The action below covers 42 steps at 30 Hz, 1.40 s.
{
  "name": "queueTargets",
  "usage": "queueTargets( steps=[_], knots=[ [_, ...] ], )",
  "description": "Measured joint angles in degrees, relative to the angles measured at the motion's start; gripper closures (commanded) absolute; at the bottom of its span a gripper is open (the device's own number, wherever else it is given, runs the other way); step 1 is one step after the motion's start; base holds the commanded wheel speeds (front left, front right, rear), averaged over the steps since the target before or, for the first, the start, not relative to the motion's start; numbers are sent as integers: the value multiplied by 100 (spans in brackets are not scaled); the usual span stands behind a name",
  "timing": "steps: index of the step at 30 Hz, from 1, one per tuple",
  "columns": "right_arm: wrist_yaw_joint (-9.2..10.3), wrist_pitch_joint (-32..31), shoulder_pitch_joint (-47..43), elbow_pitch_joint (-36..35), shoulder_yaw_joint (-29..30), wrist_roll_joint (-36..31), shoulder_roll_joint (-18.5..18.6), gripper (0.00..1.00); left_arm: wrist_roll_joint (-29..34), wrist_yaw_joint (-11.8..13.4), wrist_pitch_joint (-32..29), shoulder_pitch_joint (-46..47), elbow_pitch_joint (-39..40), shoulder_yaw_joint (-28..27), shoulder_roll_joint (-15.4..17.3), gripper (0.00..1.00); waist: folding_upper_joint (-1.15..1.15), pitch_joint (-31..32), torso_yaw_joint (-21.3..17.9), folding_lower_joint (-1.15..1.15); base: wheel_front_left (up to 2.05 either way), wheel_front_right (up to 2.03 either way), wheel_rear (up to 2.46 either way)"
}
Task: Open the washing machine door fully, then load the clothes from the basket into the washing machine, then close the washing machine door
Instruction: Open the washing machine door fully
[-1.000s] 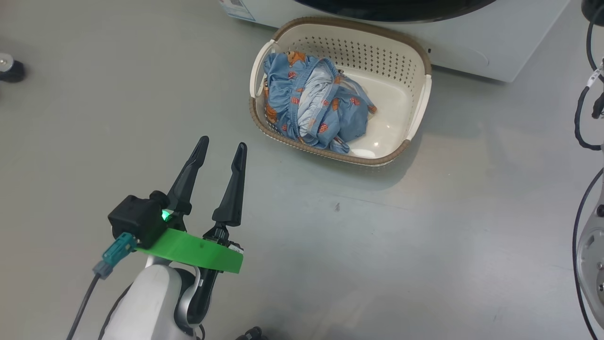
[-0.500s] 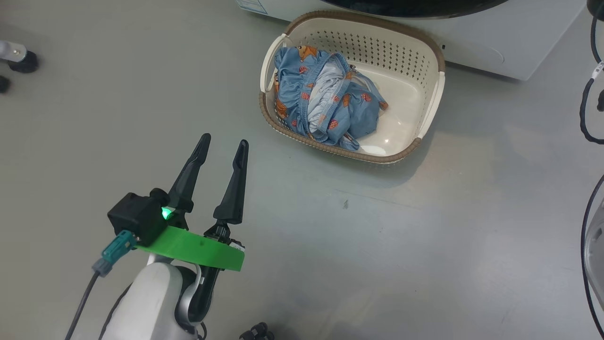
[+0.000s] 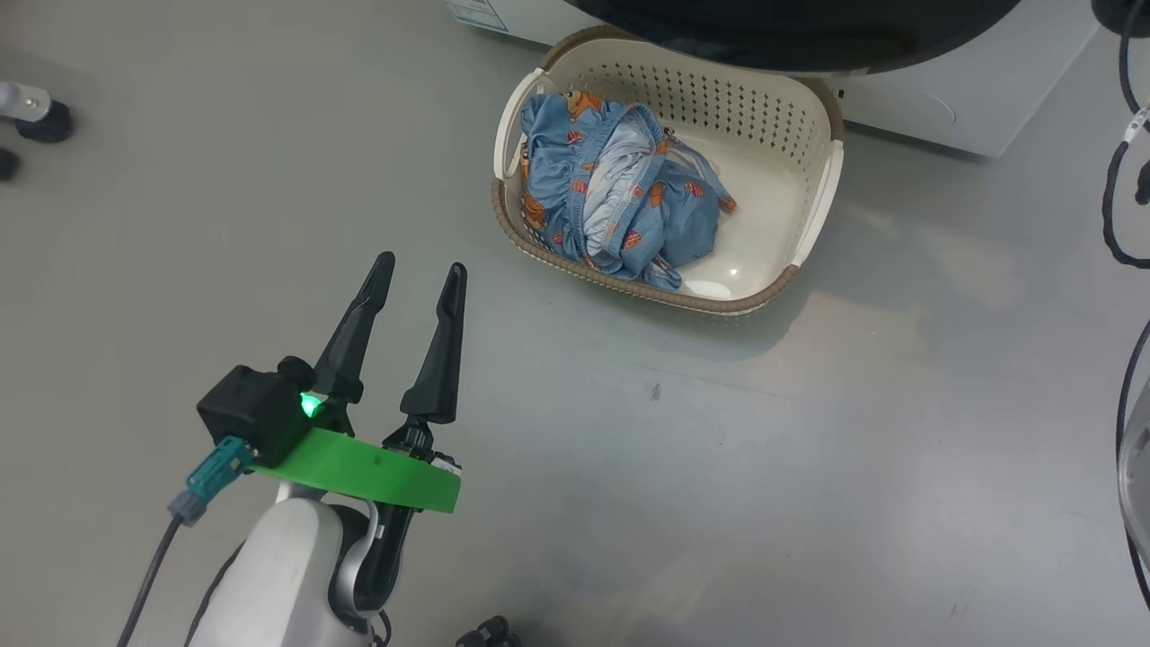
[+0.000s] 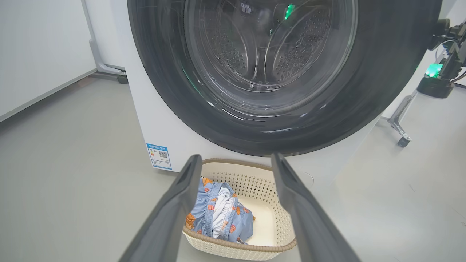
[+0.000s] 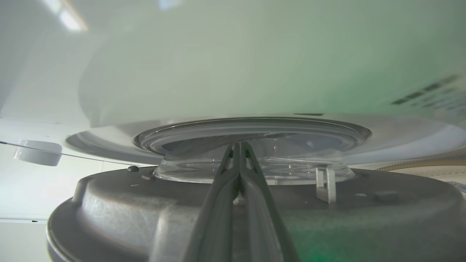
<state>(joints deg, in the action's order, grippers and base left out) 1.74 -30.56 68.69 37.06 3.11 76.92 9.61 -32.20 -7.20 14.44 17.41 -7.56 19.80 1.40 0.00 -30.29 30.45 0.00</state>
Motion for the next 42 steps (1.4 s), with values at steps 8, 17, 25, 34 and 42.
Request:
queueTargets(
  steps=[8,17,25,34,42],
  knots=[
    [-133,-322,-120,138,-92,109,-107,100,67,0,0,2,-1,-107,-2,0,0,82,-122,0,0,0,0],
    [-234,-608,-307,281,-127,176,-79,100,149,0,0,2,-59,-118,-2,0,0,218,-218,0,0,0,0],
    [-330,-853,-400,350,-164,282,-94,100,182,0,0,1,-82,-134,-1,0,0,299,-269,0,0,0,0],
    [-344,-1220,-547,380,-321,359,-115,100,221,0,0,-3,-90,-182,-1,0,0,395,-317,0,0,0,0],
    [-370,-1725,-745,385,-567,401,-210,100,222,0,0,-8,-93,-223,-1,0,0,457,-363,0,0,0,0]
  ],
)
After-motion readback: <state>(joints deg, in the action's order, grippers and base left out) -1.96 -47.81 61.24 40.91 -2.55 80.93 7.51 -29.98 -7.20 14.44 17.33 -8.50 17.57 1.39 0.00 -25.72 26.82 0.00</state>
